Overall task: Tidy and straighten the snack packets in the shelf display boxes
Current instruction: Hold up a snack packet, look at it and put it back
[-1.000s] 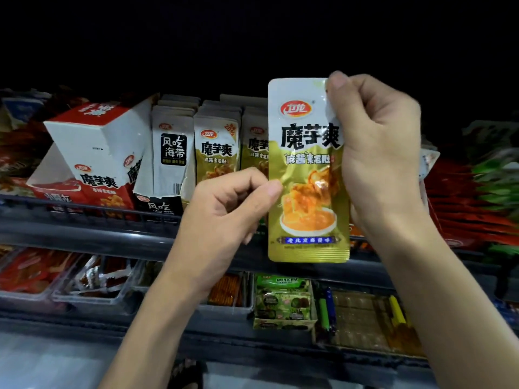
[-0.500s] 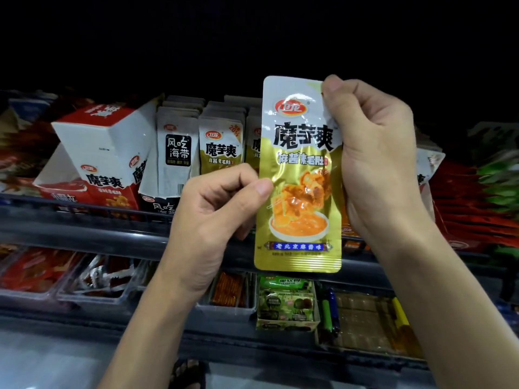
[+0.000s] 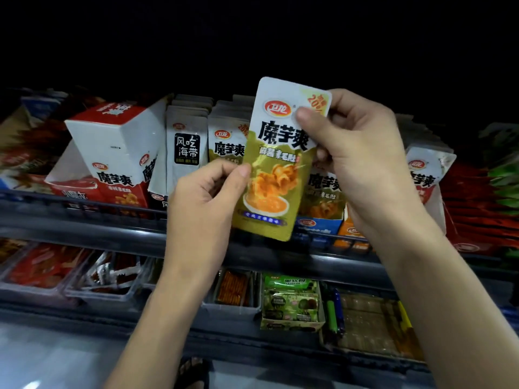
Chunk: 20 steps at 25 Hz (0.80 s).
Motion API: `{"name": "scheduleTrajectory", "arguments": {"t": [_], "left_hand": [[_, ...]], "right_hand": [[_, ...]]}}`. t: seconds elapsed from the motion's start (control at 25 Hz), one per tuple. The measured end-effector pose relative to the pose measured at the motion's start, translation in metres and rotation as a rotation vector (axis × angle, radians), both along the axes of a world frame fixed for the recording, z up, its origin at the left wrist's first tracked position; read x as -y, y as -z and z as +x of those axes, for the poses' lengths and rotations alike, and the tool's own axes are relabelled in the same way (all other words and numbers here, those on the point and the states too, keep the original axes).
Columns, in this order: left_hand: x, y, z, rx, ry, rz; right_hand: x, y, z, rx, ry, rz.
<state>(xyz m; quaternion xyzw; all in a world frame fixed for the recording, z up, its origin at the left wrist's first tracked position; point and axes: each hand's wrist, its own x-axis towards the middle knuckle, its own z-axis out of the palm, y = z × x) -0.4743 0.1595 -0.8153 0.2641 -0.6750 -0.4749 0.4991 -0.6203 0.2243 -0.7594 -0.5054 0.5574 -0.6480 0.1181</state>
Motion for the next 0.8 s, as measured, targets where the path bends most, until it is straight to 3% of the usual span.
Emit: {"name": "scheduleTrajectory", "arguments": {"t": [0.16, 0.32, 0.44, 0.6, 0.8], "left_hand": [[0.005, 0.001, 0.004, 0.056, -0.275, -0.069], [0.012, 0.0, 0.01, 0.112, -0.479, -0.087], [0.02, 0.004, 0.015, 0.274, -0.468, -0.033], [0.017, 0.007, 0.019, 0.708, -0.391, -0.104], [0.016, 0.005, 0.022, 0.79, -0.341, -0.097]], "right_hand": [[0.011, 0.004, 0.008, -0.041, 0.069, 0.018], [0.022, 0.005, 0.01, -0.089, 0.218, -0.148], [0.036, 0.008, 0.011, -0.184, 0.297, -0.193], [0.06, 0.023, 0.017, -0.409, 0.434, -0.065], [0.085, 0.047, 0.021, -0.72, 0.515, 0.066]]}}
